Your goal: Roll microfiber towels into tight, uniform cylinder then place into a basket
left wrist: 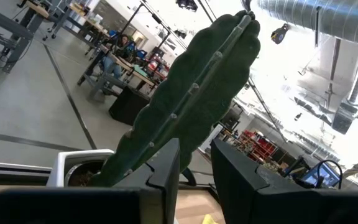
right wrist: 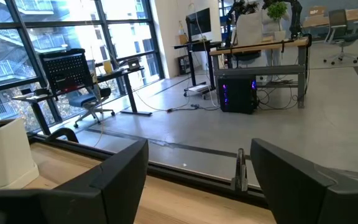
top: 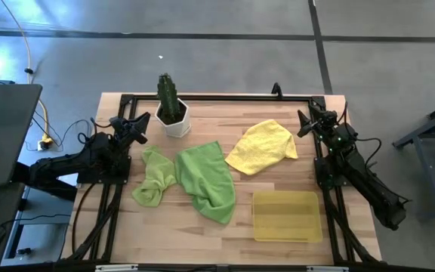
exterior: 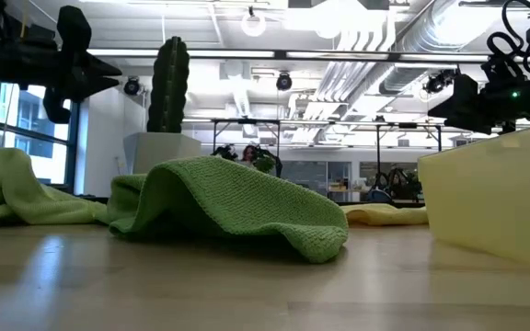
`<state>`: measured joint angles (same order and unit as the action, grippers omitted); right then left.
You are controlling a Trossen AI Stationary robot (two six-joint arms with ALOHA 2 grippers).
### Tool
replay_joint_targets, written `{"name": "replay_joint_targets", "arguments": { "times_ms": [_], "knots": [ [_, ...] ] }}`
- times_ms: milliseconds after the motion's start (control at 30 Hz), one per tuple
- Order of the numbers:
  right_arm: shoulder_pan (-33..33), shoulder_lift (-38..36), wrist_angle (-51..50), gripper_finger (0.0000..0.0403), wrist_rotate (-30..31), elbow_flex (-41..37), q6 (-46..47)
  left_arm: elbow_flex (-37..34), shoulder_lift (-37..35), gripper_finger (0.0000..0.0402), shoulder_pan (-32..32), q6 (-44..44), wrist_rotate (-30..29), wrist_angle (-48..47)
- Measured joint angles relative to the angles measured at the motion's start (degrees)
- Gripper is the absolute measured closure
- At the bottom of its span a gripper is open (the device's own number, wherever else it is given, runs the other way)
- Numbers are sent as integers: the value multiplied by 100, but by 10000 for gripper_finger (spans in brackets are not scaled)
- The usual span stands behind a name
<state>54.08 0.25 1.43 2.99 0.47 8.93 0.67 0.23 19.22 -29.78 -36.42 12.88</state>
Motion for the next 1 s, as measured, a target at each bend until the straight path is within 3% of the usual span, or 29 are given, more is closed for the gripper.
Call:
{"name": "replay_joint_targets", "arguments": {
  "times_ms": [1000],
  "knots": [
    [-2,0,2,128,0,0,248,-1,-2,318,-2,0,0,4]
  ]
}}
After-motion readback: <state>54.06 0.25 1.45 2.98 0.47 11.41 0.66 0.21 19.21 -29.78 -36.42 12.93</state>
